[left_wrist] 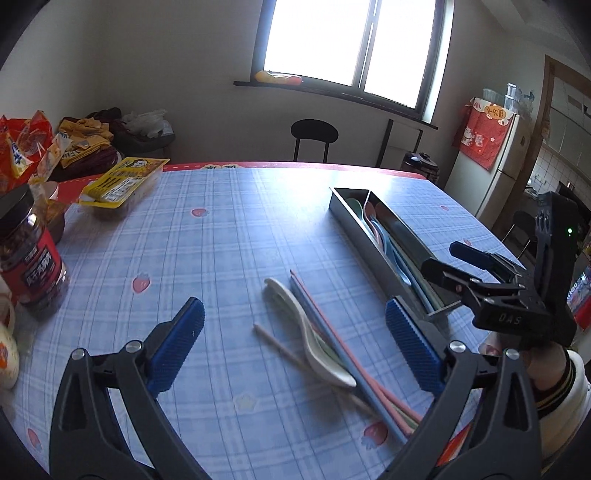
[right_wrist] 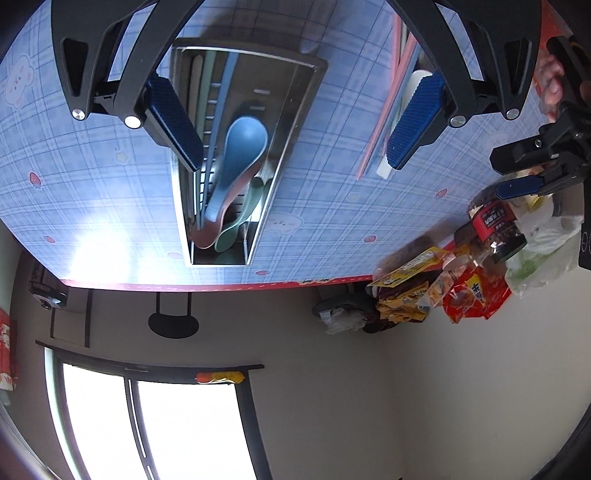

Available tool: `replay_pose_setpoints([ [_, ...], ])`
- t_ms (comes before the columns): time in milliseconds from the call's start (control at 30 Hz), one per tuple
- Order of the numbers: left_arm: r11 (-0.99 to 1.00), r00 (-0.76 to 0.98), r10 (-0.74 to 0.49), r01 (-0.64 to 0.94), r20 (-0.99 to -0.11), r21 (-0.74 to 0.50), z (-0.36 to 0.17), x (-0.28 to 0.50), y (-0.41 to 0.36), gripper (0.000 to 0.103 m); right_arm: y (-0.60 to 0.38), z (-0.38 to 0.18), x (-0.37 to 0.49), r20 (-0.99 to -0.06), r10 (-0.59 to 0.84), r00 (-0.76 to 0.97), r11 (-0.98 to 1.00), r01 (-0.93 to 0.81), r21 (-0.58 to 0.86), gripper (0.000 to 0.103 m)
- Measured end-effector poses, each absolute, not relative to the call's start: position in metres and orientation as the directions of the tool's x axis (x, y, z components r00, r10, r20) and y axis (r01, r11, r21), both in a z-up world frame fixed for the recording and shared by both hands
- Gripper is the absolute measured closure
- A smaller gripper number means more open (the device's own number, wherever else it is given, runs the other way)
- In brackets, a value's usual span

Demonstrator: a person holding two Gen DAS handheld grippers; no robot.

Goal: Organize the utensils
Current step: 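Move both tools back to the white spoon and pink chopsticks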

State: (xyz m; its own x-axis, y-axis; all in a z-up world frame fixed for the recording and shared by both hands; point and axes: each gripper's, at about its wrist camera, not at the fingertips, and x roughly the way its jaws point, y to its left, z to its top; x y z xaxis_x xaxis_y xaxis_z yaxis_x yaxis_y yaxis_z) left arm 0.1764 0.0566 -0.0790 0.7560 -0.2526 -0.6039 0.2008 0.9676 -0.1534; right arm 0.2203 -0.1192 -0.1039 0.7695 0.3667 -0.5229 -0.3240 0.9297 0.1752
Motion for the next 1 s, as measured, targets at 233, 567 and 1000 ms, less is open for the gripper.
replay_pose_setpoints([
  [233,0.941,0.726,-0.334,0.220,-0.601,-0.258,-0.110,0.149,0.065,0.015,-0.107,-0.114,0.184,-0.559,0.433,0.707,0.899,-0.387,0.207,0.030],
  [567,0.933,0.677,-0.357,0.234,-0.644,-0.272,-0.138,0.146,0.051,0.055,-0.076,-0.132,0.168,-0.654,0.482,0.583,0.855,-0.478,0.203,0.092],
  [1000,0.928,0.676,-0.364,0.208,-0.641,-0.308,-0.145,0.151,0.061,0.062,-0.046,-0.150,0.184,-0.729,0.463,0.503,0.849,-0.488,0.203,0.096],
])
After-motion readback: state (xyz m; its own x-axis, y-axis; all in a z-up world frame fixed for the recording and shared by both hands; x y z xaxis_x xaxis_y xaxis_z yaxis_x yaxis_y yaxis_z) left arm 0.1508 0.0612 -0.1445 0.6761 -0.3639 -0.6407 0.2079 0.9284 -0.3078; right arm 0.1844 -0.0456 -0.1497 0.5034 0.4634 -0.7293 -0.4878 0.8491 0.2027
